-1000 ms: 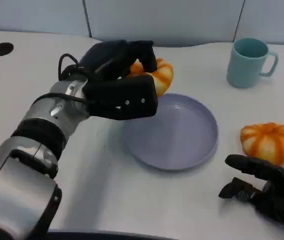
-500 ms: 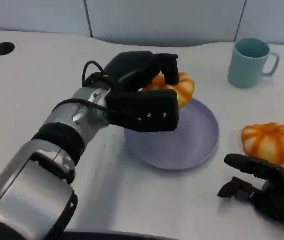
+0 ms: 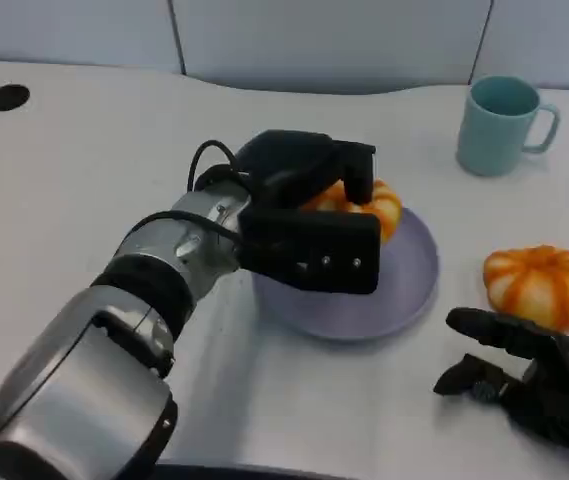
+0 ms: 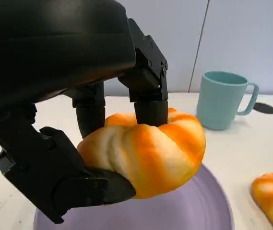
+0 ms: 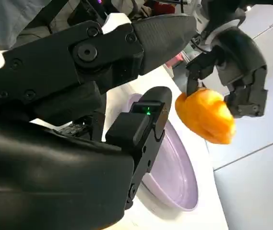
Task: Grasp the bread from the table and place it into the plate.
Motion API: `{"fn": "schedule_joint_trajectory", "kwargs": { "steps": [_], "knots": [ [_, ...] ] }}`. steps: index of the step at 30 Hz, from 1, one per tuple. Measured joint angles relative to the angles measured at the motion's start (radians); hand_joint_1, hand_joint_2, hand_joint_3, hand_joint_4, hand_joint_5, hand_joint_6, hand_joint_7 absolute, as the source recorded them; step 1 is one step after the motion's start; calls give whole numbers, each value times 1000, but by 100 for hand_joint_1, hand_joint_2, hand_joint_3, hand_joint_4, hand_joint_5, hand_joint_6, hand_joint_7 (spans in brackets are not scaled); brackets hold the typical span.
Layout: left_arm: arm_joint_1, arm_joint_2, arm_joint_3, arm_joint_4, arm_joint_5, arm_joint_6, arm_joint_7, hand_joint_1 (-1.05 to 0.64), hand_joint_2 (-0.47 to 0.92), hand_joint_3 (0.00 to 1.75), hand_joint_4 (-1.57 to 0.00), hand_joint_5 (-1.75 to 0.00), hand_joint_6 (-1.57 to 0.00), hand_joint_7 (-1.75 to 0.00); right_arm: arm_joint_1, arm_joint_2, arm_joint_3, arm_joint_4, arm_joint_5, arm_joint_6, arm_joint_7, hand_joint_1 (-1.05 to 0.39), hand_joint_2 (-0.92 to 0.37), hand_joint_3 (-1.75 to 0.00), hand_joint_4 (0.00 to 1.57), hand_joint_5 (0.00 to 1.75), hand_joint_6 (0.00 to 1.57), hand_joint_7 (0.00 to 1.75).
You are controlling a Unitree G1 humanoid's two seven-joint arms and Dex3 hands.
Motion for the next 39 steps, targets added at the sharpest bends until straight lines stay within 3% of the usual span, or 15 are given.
{"fn": "schedule_joint_trajectory", "kwargs": {
  "steps": [7, 11, 15, 17, 19, 24, 31, 32, 33, 39],
  "knots": [
    [0, -21, -34, 14, 16, 41, -17, -21, 62, 100, -85, -175, -68, -169, 1, 2, -1, 0, 2, 2, 3, -38, -92, -11, 54, 113, 92, 1],
    [-1, -22, -38, 15, 15, 43, -47, -23, 72, 74, -73, -171, -76, -118, 1, 2, -1, 0, 3, 3, 3, -39, -92, -11, 53, 114, 91, 1],
    [-1, -22, -38, 15, 13, 43, -71, -27, 89, 36, -68, -140, -77, -84, 1, 2, -1, 4, 3, -2, 10, -39, -92, -10, 54, 114, 91, 1],
    [-1, -22, -38, 15, 13, 44, -83, -29, 91, 28, -63, -138, -74, -74, 0, 2, -2, 4, 3, -2, 11, -39, -92, -10, 54, 114, 91, 1],
    [-2, -22, -38, 15, 12, 46, -93, -30, 92, 25, -56, -136, -69, -68, 0, 2, -2, 4, 3, -2, 11, -40, -92, -10, 54, 114, 92, 1],
    [-2, -22, -38, 15, 12, 51, -120, -39, 92, 18, -40, -102, -54, -33, 1, 2, -2, 4, 3, -2, 11, -39, -92, -10, 53, 114, 91, 1],
    [-3, -22, -47, 15, 16, 55, -129, -43, 92, 16, -37, -91, -51, -25, 1, 3, -2, 4, 3, -2, 11, -39, -92, -11, 53, 114, 91, 1],
    [-3, -22, -47, 15, 16, 55, -129, -55, 92, 12, -17, -70, -38, -16, 1, 3, -2, 4, 3, -2, 11, -40, -92, -10, 54, 114, 92, 1],
    [-5, -22, -50, 16, 16, 58, -139, -61, 92, 10, -8, -61, -32, -12, 1, 3, -2, 4, 3, -2, 11, -39, -92, -10, 54, 115, 92, 2],
    [-43, -22, -60, 25, 22, 98, -251, -82, 92, 10, 0, -36, -21, -4, 1, 2, -2, 3, 3, 1, 10, -39, -92, -11, 52, 115, 91, 1]
  ]
}}
